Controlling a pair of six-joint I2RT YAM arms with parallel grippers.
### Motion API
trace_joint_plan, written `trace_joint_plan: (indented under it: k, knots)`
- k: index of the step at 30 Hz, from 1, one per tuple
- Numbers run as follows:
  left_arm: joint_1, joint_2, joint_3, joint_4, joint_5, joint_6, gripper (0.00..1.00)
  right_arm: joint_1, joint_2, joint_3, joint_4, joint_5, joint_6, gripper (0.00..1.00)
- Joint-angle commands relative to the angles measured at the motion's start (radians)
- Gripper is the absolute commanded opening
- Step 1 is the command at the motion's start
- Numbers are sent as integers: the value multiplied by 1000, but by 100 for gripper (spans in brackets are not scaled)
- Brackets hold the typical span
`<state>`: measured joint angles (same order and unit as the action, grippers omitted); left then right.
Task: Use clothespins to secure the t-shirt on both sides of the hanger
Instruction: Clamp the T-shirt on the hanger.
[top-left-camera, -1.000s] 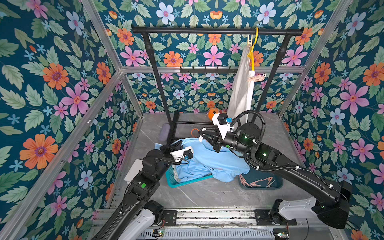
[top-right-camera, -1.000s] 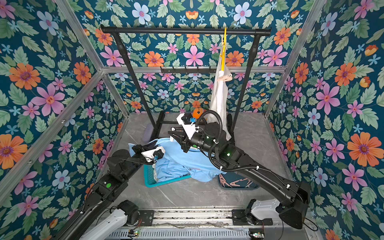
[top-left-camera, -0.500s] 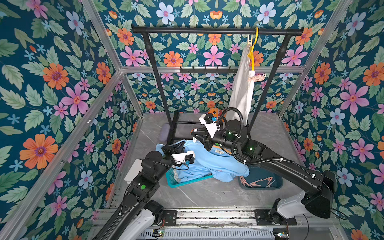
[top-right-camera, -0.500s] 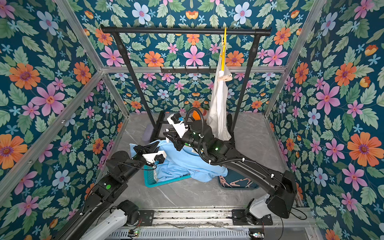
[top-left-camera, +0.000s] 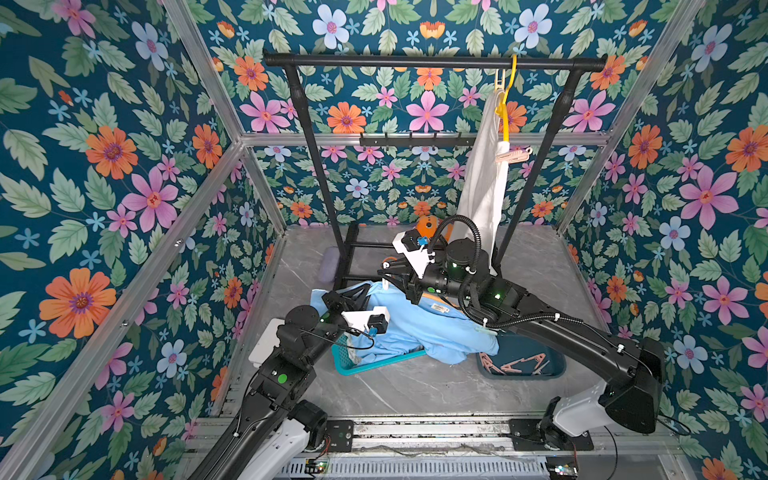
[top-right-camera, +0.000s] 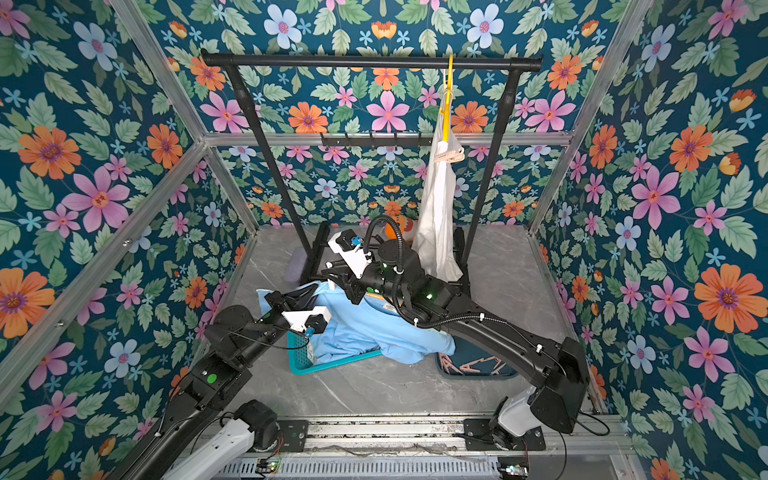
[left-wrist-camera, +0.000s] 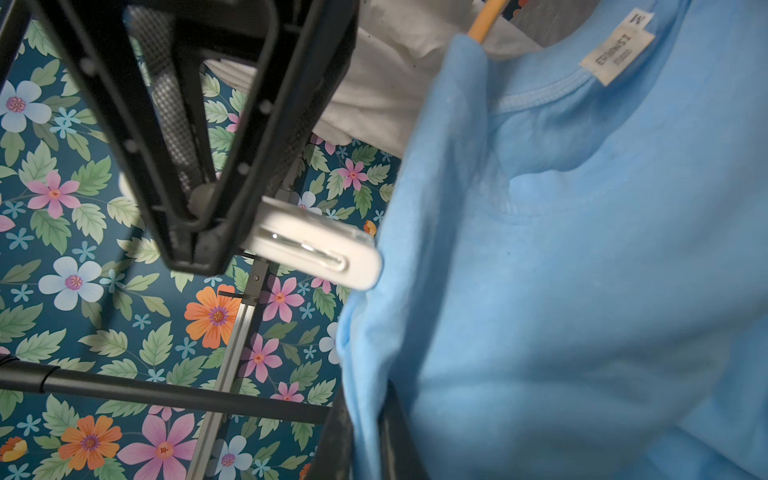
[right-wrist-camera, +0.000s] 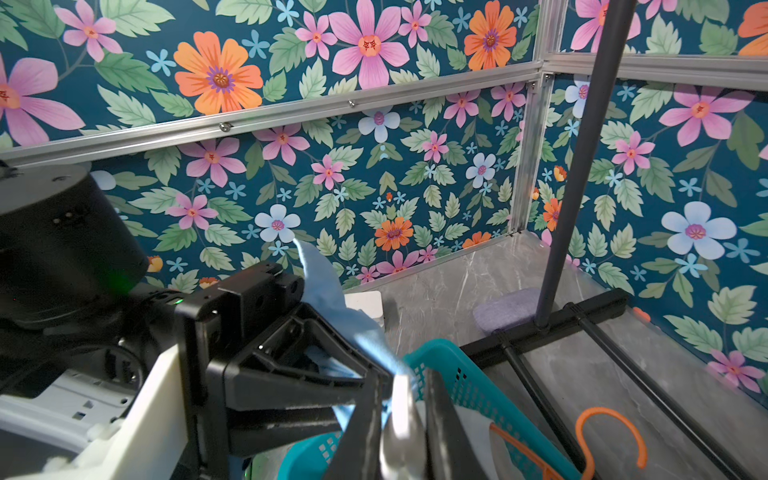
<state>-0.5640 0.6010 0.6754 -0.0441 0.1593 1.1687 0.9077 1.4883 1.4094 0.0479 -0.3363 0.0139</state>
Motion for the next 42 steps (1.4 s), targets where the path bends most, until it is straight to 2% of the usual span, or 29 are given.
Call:
trace_joint_plan:
  k: [1,22,42]
  knots:
    - [0,-8,7,109,26,-30,0,2,-7,7,-50,-55,-20,0]
    - [1,-17,42,116,38,-96,0,11,-33,-46,-168,-9,-115,0]
    - [0,-38,54,175,73,-161,0,35,0,-25,-319,62,-213,0]
